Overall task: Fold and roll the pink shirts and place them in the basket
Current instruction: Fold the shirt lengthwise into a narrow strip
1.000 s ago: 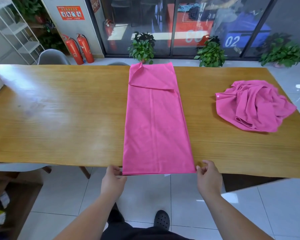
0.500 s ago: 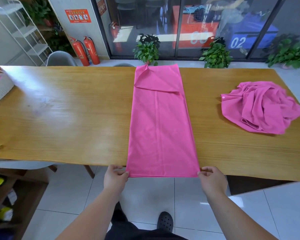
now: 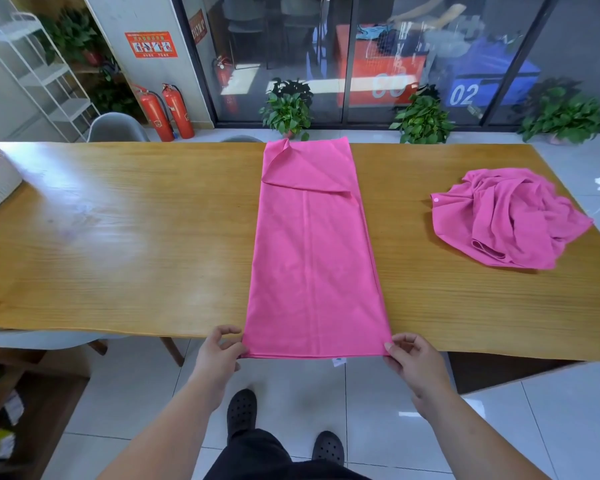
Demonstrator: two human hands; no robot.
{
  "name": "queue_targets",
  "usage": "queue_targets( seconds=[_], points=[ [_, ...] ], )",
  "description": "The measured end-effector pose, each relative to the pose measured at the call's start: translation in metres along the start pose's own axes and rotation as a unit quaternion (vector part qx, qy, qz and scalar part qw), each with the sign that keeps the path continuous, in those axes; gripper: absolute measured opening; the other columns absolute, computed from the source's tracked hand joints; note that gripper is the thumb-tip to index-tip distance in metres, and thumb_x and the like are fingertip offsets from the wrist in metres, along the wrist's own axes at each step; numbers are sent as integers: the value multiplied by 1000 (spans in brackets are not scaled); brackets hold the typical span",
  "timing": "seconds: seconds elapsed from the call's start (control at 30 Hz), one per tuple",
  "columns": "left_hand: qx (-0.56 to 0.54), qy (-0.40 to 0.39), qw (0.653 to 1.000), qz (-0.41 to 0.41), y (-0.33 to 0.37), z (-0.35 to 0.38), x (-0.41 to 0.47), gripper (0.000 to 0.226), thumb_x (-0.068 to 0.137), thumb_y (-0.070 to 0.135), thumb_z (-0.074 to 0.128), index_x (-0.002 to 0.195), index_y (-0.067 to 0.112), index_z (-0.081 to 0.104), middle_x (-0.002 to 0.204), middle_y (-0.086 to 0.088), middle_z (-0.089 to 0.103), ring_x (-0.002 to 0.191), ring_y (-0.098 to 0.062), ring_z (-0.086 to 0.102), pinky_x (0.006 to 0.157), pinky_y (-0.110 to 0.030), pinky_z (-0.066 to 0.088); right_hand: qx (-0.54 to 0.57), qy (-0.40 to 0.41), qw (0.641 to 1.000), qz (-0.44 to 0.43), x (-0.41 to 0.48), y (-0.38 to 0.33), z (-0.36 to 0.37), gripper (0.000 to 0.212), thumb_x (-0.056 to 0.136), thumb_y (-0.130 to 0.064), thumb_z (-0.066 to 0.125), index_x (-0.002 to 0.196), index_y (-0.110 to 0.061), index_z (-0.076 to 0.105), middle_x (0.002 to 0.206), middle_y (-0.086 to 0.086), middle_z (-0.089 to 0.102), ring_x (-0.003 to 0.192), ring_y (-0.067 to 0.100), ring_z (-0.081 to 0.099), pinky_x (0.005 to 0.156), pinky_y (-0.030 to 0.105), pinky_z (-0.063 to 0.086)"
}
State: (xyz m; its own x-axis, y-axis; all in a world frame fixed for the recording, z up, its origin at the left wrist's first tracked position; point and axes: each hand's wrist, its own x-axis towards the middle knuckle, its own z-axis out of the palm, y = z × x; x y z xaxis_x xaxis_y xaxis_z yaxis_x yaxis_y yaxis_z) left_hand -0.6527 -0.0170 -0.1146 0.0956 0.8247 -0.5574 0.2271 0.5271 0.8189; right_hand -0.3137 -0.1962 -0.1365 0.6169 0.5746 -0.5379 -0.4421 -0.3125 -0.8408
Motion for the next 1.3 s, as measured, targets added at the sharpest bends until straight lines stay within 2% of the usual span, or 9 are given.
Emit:
queue_targets(
  seconds=[0.2,0.37,0.47,0.57,0.7,0.93,1.03,1.2,1.3],
  points=[
    [15,-60,998,-1,13,0,8,36,90,-15,51,116,6,64,105,-25,72,83,-30,66,86,-48,60,-161,-91,983,-11,1,-15,3,49,101,4,59,123,-35,78,126,-6,73,85,14,62,72,27,51],
    [64,-114,991,2,31,2,12,36,95,-8,65,128,8,68,115,-14,76,89,-25,74,76,-30,61,-234,-97,967,-20,5,-40,23,50,98,2,54,142,-19,66,144,5,64,85,2,54,71,15,44],
    [49,-129,990,2,52,-4,22,44,92,-12,70,133,4,68,117,-10,77,80,-20,67,61,-24,51,-212,-78,974,-19,5,-71,34,49,98,4,53,143,-10,64,111,1,70,62,-1,54,54,10,41],
    [-134,-155,977,54,90,-16,18,45,95,-9,68,134,14,72,125,1,75,77,-12,57,59,-23,41,-108,-65,989,-75,-13,-113,42,48,99,5,55,132,-25,72,80,-14,69,51,-2,51,51,16,36],
    [-112,-163,975,98,90,-30,15,53,96,-12,64,138,20,69,133,6,73,77,-15,53,61,-23,41,-41,-78,991,-99,-27,-116,42,59,98,12,52,134,-31,71,121,-11,77,68,5,53,56,23,34],
    [154,-151,976,3,14,-34,11,49,97,-11,55,121,27,75,116,7,79,71,-9,59,58,-21,40,-176,-75,980,47,-39,-38,36,54,96,20,45,134,-9,70,131,17,71,45,-1,58,40,18,35],
    [122,-162,979,-16,22,-35,12,40,100,-2,64,129,25,73,116,4,80,80,-11,63,64,-24,43,-163,-56,984,50,-38,-43,36,49,96,15,52,135,-9,71,106,5,73,45,-2,54,44,19,35],
    [-185,-236,954,12,71,-51,18,50,93,-7,69,138,15,70,125,2,72,82,-12,52,60,-23,44,63,-93,993,-23,-42,-79,40,41,97,4,67,129,-21,77,111,-1,74,77,9,60,63,24,47],
    [-92,-229,969,26,70,-63,17,55,90,-8,74,138,18,70,138,5,70,81,-14,51,57,-23,41,28,-68,997,-18,-50,-65,37,43,97,5,66,127,-23,77,115,-8,76,77,6,59,67,28,44]
  ],
)
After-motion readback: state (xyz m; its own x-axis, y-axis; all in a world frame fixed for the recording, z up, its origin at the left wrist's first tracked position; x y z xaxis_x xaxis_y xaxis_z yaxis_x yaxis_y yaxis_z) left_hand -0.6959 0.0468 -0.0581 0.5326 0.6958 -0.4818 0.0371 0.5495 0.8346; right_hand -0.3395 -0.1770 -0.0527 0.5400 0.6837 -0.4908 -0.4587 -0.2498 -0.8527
